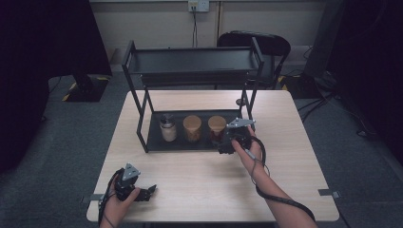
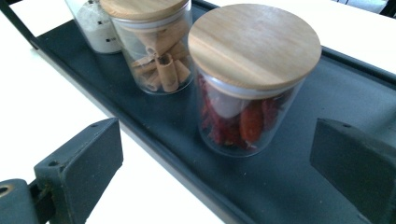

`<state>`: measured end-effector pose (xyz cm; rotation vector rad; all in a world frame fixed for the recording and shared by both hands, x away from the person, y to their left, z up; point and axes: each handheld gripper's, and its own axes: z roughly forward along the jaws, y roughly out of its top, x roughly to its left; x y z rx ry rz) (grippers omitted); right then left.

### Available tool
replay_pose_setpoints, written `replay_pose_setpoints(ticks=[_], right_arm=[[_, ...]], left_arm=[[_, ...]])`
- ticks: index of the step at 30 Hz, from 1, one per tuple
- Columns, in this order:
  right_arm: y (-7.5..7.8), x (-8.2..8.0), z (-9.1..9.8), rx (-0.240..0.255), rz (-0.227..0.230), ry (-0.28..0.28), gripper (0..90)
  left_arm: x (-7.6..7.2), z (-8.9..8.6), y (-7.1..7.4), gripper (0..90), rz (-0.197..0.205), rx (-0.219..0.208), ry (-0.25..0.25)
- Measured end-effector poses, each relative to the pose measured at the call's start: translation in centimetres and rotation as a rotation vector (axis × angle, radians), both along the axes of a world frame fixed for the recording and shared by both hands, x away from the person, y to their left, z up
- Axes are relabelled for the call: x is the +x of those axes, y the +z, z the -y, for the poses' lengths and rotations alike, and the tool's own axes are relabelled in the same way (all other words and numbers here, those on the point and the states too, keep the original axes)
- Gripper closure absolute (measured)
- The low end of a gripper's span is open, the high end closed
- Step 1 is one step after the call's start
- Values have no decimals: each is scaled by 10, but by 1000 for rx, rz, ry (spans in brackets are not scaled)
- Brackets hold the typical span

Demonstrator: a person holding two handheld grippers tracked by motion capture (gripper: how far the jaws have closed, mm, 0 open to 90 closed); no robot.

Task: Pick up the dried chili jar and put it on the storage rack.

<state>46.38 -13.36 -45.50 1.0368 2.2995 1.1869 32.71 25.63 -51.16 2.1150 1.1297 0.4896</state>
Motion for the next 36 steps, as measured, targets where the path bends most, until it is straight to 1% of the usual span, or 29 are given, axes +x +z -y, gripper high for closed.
replay_pose_setpoints(ticks=[10,21,29,36], right_arm=[[2,-10,3,22,-4,19,23],[2,-23,8,40,-11,55,27],[-3,-30,17,32,-20,74,29],[-9,-35,25,40,-32,79,29]], left_arm=[[0,0,0,1,0,0,0],[0,0,0,1,0,0,0],[0,0,0,1,0,0,0],[0,0,0,1,0,0,0]])
